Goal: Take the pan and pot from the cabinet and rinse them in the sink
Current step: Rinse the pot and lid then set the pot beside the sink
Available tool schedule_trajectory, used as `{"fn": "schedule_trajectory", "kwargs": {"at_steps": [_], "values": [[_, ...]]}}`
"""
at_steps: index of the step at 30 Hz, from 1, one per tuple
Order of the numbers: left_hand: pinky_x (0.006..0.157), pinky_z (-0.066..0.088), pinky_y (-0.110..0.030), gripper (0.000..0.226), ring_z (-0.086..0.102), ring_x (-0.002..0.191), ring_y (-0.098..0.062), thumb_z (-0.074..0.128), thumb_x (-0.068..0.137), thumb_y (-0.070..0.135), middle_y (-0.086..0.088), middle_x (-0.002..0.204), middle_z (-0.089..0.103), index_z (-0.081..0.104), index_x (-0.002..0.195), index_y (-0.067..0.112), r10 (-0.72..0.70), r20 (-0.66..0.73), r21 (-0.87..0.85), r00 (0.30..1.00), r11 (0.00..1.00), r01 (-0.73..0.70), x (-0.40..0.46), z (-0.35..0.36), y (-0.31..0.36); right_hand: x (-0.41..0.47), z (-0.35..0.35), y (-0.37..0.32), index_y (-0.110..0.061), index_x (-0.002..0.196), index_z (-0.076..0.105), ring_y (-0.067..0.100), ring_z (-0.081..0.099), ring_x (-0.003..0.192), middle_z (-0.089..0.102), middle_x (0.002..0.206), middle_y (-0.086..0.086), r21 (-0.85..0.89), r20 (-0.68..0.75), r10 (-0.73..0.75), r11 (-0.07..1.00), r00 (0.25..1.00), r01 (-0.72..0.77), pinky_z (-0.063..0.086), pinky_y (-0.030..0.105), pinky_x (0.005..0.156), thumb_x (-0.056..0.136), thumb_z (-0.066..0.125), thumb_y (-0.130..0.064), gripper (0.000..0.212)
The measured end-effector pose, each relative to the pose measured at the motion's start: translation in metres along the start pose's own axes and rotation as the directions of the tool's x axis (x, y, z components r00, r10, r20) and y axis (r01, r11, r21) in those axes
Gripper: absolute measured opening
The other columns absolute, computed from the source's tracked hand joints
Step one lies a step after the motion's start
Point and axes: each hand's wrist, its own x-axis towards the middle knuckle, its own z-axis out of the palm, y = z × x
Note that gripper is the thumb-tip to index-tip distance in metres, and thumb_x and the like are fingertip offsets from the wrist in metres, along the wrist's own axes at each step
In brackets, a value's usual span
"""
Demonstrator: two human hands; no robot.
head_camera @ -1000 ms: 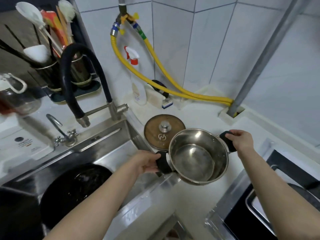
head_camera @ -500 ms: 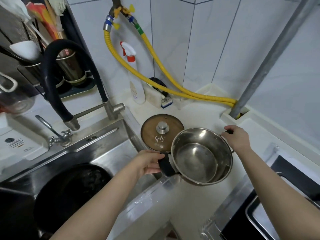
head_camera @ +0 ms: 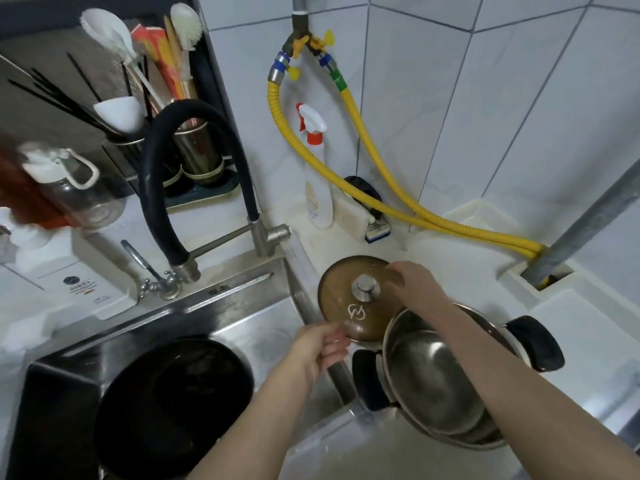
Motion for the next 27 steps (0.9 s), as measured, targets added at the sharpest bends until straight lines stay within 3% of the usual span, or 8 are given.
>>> {"fn": "schedule_trajectory", "kwargs": {"at_steps": [3, 8, 10, 12, 15, 17, 22, 27], "values": [[0.054, 0.056, -0.026, 0.01, 0.066, 0.063, -0.017, 0.051, 0.094, 0.01, -0.008, 0.072, 0.064, 0.059, 0.09, 0.005, -0.009, -0.032, -0.055, 0.999, 0.998, 0.007, 0.006, -0.012, 0.002, 0.023, 0.016, -0.014, -0.017, 0.139, 0.042, 0.026, 0.043, 0.128, 0.047, 0.14, 0.009, -0.095, 0.127, -0.024, 0.995, 0.992, 0.036, 0.034, 0.036, 0.107, 0.09, 0.056, -0.027, 0.051], [0.083, 0.05, -0.037, 0.014, 0.061, 0.076, -0.021, 0.044, 0.097, 0.007, -0.012, 0.085, 0.062, 0.056, 0.1, 0.002, -0.028, -0.028, -0.137, 0.999, 0.99, 0.024, 0.012, -0.03, 0.003, 0.04, 0.034, -0.029, -0.018, 0.136, 0.043, 0.028, 0.047, 0.12, 0.048, 0.133, 0.01, -0.322, 0.216, -0.03, 0.942, 0.976, 0.1, 0.041, 0.038, 0.098, 0.093, 0.047, -0.034, 0.046], [0.083, 0.05, -0.037, 0.02, 0.061, 0.075, -0.021, 0.043, 0.097, 0.008, -0.013, 0.091, 0.062, 0.054, 0.113, 0.003, -0.03, -0.036, -0.14, 0.999, 0.99, 0.025, 0.014, -0.037, 0.002, 0.042, 0.038, -0.032, -0.013, 0.127, 0.049, 0.028, 0.05, 0.116, 0.05, 0.129, 0.013, -0.395, 0.221, -0.056, 0.908, 0.974, 0.141, 0.041, 0.036, 0.095, 0.094, 0.044, -0.033, 0.039], [0.074, 0.053, -0.033, 0.014, 0.062, 0.071, -0.02, 0.045, 0.097, 0.008, -0.013, 0.092, 0.061, 0.055, 0.107, 0.005, -0.022, -0.05, -0.137, 0.999, 0.99, 0.015, 0.016, -0.045, 0.001, 0.041, 0.041, -0.034, -0.011, 0.12, 0.053, 0.028, 0.052, 0.113, 0.054, 0.122, 0.012, -0.415, 0.202, -0.078, 0.896, 0.976, 0.158, 0.042, 0.035, 0.093, 0.095, 0.044, -0.03, 0.033], [0.046, 0.053, -0.024, 0.011, 0.057, 0.046, -0.013, 0.047, 0.095, 0.004, -0.005, 0.06, 0.058, 0.054, 0.087, 0.008, 0.007, -0.069, -0.16, 0.998, 0.987, -0.018, 0.015, -0.054, 0.004, 0.04, 0.046, -0.04, -0.012, 0.095, 0.055, 0.028, 0.057, 0.101, 0.061, 0.101, 0.012, -0.359, 0.128, -0.201, 0.904, 0.971, 0.235, 0.041, 0.033, 0.079, 0.092, 0.048, -0.029, 0.019], [0.038, 0.044, -0.018, 0.019, 0.047, 0.034, -0.007, 0.051, 0.095, 0.008, 0.004, 0.044, 0.051, 0.05, 0.077, 0.012, 0.046, -0.072, -0.198, 0.996, 0.978, -0.06, 0.013, -0.063, 0.007, 0.036, 0.046, -0.057, -0.011, 0.099, 0.058, 0.027, 0.056, 0.095, 0.062, 0.096, 0.012, -0.291, 0.102, -0.276, 0.91, 0.956, 0.295, 0.039, 0.032, 0.073, 0.089, 0.053, -0.027, 0.019], [0.069, 0.058, -0.029, 0.018, 0.07, 0.068, -0.015, 0.057, 0.092, 0.02, -0.008, 0.088, 0.073, 0.064, 0.105, 0.009, 0.183, -0.047, -0.401, 0.982, 0.897, -0.187, -0.001, -0.099, 0.024, 0.024, 0.048, -0.112, -0.016, 0.111, 0.061, 0.024, 0.056, 0.093, 0.06, 0.098, 0.008, -0.024, 0.108, -0.34, 0.939, 0.934, 0.344, 0.045, 0.033, 0.079, 0.08, 0.066, -0.033, 0.037], [0.067, 0.061, -0.028, 0.025, 0.073, 0.074, -0.017, 0.058, 0.088, 0.002, -0.013, 0.095, 0.074, 0.064, 0.112, 0.007, 0.305, -0.069, -0.483, 0.95, 0.823, -0.299, -0.022, -0.139, 0.041, 0.03, 0.073, -0.138, -0.022, 0.118, 0.058, 0.015, 0.055, 0.097, 0.057, 0.105, -0.003, 0.135, 0.24, -0.319, 0.946, 0.917, 0.294, 0.044, 0.029, 0.089, 0.076, 0.072, -0.034, 0.046]]}}
